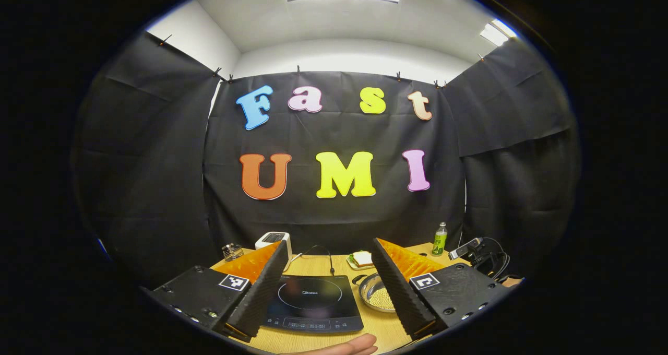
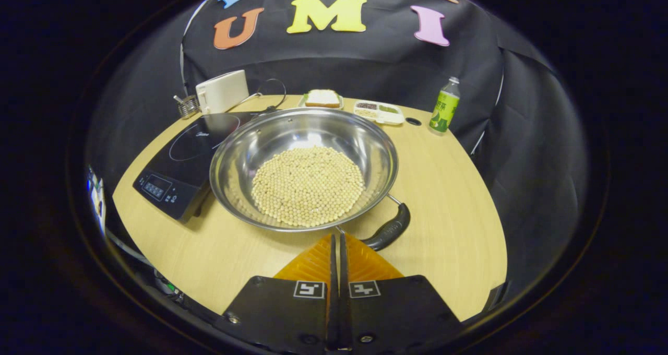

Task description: First push the handle of the pot to place it horizontally, then grasp the pot with both hands and set it on the induction cooktop.

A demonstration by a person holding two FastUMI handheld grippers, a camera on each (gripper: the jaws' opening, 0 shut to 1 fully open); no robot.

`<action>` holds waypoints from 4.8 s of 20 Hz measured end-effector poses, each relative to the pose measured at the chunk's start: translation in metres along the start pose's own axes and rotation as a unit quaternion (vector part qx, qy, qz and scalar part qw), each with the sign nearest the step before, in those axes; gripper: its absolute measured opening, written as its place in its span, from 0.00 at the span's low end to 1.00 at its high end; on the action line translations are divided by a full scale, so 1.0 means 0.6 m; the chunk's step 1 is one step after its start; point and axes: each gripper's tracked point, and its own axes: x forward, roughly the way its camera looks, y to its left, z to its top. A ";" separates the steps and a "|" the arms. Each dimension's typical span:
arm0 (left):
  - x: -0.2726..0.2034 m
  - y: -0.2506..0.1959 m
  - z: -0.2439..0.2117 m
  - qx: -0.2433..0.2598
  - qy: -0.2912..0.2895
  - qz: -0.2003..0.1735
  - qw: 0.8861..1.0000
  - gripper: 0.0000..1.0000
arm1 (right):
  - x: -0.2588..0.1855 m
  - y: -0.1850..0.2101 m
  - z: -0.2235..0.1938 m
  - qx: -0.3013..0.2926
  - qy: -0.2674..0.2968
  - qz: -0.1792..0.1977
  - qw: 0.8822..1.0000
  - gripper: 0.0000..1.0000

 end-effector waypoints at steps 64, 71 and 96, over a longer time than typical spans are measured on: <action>0.340 -0.167 -0.554 -0.030 0.382 -0.062 0.922 0.91 | 0.173 -0.190 0.160 0.074 -0.079 -0.053 0.993 1.00; 0.362 -0.156 -0.566 0.021 0.372 -0.057 0.926 0.69 | 0.195 -0.186 0.160 0.080 -0.065 -0.036 0.994 0.87; 0.273 -0.127 -0.456 -0.032 0.327 -0.057 0.943 0.55 | 0.023 -0.138 0.166 0.113 -0.077 -0.054 0.989 0.66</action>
